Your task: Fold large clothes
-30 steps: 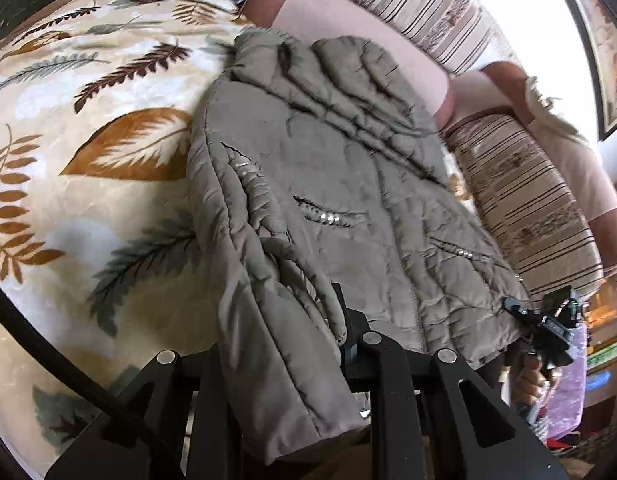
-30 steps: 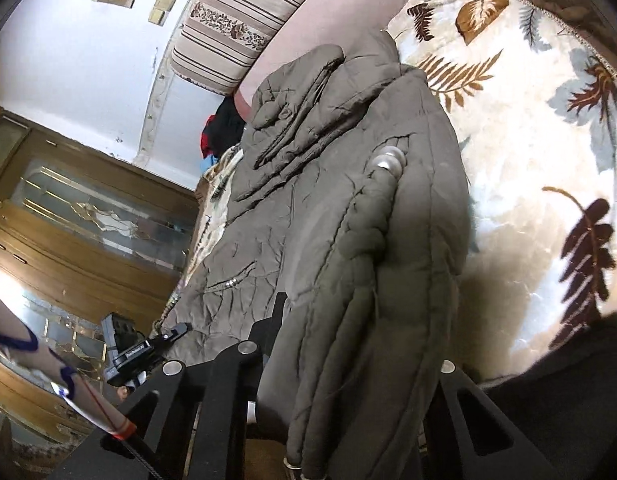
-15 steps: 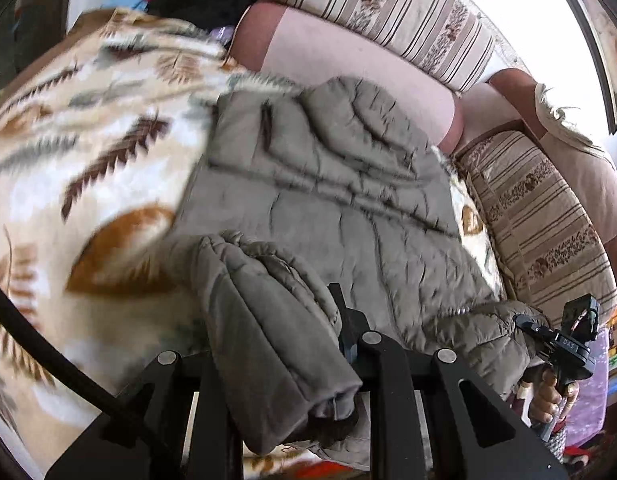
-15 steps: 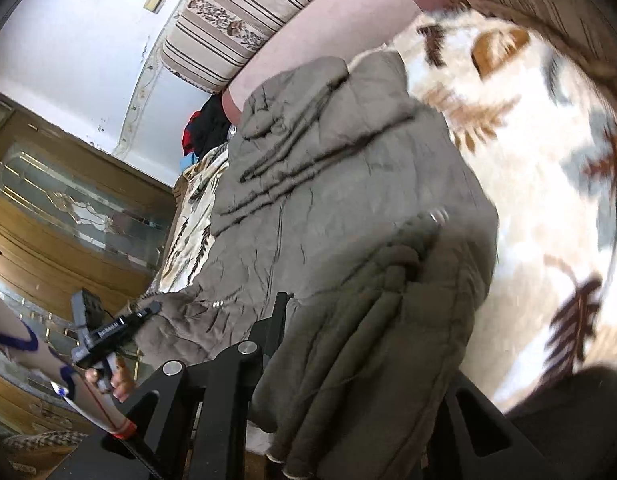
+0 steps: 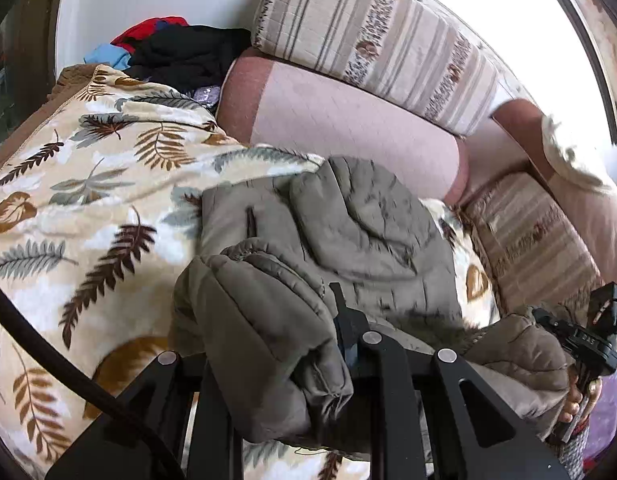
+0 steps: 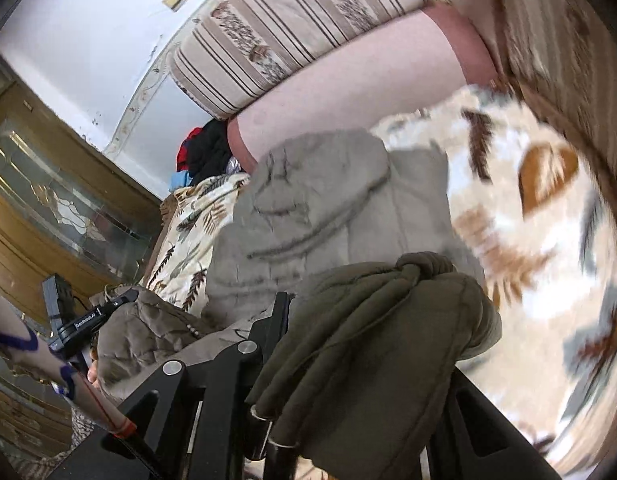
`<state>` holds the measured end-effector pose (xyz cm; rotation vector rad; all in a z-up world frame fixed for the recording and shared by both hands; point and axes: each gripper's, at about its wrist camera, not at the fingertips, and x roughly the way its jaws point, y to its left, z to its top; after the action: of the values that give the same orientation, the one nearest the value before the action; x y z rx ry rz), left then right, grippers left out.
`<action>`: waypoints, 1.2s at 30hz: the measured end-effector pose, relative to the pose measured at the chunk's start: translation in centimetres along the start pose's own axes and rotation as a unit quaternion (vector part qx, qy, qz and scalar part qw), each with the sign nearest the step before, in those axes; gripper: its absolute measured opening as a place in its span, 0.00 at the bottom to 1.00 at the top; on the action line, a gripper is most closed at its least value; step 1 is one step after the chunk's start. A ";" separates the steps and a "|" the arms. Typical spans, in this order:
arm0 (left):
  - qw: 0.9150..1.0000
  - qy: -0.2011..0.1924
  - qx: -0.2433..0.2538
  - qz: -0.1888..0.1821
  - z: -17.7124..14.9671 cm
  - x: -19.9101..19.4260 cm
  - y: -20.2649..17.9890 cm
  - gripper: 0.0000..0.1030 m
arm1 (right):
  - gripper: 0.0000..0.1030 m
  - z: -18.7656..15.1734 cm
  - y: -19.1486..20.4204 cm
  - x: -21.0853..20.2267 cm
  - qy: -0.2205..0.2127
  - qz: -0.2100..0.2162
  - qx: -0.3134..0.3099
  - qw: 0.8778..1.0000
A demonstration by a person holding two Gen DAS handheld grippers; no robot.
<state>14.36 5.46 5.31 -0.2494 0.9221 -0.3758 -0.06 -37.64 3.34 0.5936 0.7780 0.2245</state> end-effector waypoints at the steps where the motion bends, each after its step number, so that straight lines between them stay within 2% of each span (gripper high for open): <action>1: 1.000 0.002 -0.008 0.002 0.9 0.5 0.4 0.19 | 0.19 0.9 0.4 0.3 -0.003 -0.004 -0.004 1.000; 7: 0.999 0.014 -0.036 0.017 4.8 3.6 2.2 0.19 | 0.19 7.0 1.6 4.7 -0.001 -0.055 -0.010 0.998; 11: 0.999 0.018 -0.038 0.035 6.1 5.8 2.3 0.19 | 0.19 9.4 0.2 7.9 -0.006 -0.077 0.015 0.997; 19: 0.996 0.029 -0.023 0.079 7.7 11.0 1.8 0.19 | 0.19 10.4 -3.7 12.1 -0.002 -0.085 0.071 0.994; 22: 0.995 0.032 -0.011 0.097 8.1 12.6 1.5 0.20 | 0.19 10.8 -4.5 13.1 0.004 -0.088 0.072 0.994; 36: 0.984 0.042 -0.020 0.172 12.6 21.3 1.6 0.21 | 0.19 15.0 -7.5 18.4 0.005 -0.136 0.088 0.987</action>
<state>36.61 -1.38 -3.42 -0.1070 1.0349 -0.0482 23.35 -42.65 -3.48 0.6452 0.8850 -0.0940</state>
